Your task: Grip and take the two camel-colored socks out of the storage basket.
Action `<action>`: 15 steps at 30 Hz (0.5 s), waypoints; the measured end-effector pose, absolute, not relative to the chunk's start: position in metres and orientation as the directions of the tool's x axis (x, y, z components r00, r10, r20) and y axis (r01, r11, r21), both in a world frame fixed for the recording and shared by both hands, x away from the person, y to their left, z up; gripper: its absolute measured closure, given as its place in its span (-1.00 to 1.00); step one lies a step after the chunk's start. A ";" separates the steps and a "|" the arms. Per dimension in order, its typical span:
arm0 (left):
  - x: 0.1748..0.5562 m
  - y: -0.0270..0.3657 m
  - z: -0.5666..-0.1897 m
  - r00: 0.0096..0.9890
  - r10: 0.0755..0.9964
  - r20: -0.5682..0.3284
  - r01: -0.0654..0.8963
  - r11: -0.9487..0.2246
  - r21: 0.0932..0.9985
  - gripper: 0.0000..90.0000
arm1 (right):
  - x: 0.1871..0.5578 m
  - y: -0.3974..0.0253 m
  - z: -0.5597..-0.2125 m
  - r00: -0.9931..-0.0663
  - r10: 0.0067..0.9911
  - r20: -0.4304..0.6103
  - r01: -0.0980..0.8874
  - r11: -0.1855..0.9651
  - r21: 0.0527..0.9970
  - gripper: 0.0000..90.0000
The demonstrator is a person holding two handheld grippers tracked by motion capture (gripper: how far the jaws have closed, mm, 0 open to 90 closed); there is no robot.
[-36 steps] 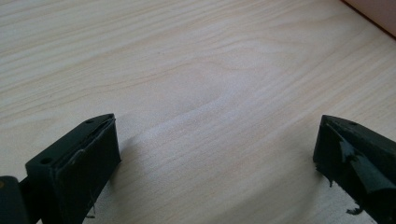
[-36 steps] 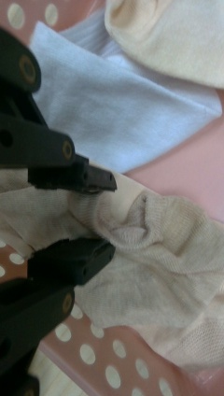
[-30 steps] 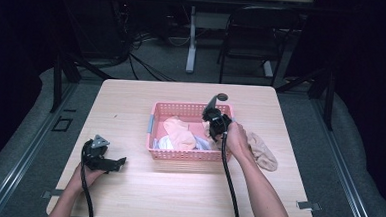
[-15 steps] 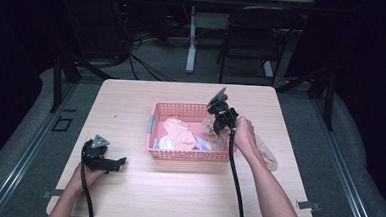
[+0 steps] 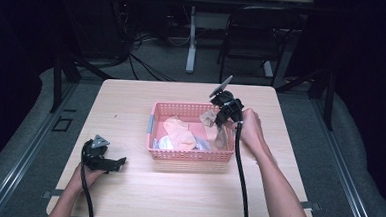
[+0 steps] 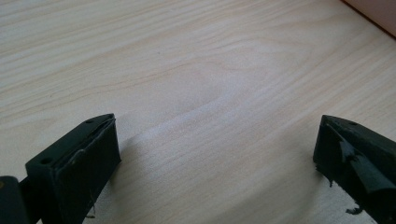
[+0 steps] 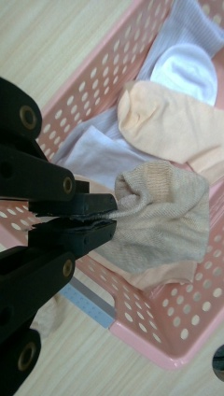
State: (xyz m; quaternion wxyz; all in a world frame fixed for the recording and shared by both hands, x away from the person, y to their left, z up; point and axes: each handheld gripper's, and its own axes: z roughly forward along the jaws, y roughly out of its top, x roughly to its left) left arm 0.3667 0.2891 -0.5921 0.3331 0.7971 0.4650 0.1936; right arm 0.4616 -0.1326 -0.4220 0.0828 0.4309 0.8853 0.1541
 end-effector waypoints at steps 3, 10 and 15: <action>0.367 0.289 -0.592 0.492 0.870 -0.002 0.611 -0.343 0.714 -1.00 | 0.458 -0.133 -0.411 -0.615 0.788 -0.014 0.733 0.578 0.358 0.90; 0.367 0.289 -0.592 0.492 0.871 -0.003 0.611 -0.343 0.713 -1.00 | 0.449 -0.138 -0.385 -0.635 0.772 -0.029 0.719 0.605 0.342 0.90; 0.367 0.289 -0.592 0.492 0.871 -0.003 0.611 -0.343 0.713 -1.00 | 0.442 -0.146 -0.368 -0.642 0.764 -0.063 0.707 0.622 0.337 0.90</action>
